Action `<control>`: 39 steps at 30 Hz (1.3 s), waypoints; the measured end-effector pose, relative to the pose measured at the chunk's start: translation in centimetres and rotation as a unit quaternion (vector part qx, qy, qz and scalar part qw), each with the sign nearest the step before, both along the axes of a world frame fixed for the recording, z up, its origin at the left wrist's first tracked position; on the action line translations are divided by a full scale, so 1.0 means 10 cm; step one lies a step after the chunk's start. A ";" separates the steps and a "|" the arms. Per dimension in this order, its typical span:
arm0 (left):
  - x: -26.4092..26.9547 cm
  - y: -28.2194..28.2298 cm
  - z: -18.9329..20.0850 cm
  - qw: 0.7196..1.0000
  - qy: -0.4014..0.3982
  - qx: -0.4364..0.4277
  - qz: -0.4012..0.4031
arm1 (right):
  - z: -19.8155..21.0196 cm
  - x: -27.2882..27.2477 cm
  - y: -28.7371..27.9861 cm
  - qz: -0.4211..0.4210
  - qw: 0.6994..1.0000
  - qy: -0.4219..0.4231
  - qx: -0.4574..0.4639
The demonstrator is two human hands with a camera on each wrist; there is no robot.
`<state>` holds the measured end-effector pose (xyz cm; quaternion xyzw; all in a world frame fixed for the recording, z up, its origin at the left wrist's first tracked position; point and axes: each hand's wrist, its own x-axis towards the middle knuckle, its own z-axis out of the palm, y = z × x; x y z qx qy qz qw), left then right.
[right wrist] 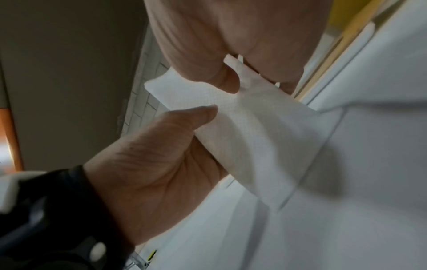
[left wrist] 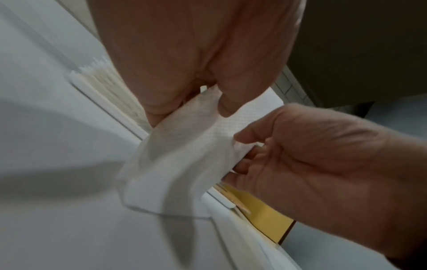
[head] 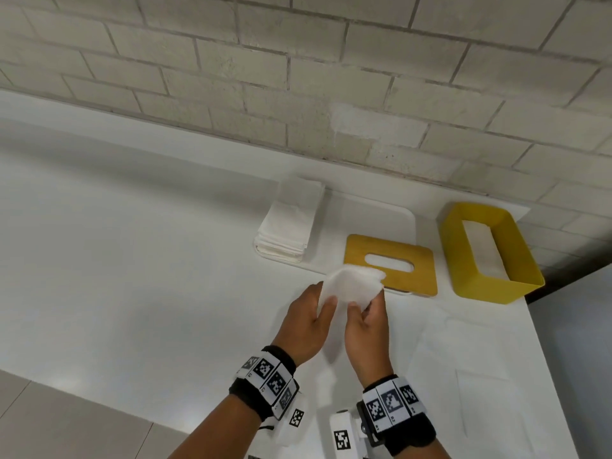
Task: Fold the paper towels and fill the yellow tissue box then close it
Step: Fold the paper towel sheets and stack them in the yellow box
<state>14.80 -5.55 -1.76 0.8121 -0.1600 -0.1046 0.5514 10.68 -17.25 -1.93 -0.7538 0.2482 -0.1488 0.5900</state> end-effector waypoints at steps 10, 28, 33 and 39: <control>0.04 -0.06 0.25 0.997 -0.067 -0.043 -0.007 | 0.16 0.07 0.00 -0.032 0.995 -0.095 -0.004; 0.09 -0.03 0.23 0.995 0.029 -0.091 0.018 | -0.03 0.18 -0.05 0.018 0.997 -0.062 -0.043; 0.05 -0.05 0.17 0.996 0.018 -0.081 0.041 | -0.09 0.13 0.06 0.015 0.997 -0.077 -0.015; 0.06 0.04 0.16 0.998 0.011 -0.040 0.050 | -0.17 0.08 0.05 0.030 0.998 -0.060 0.006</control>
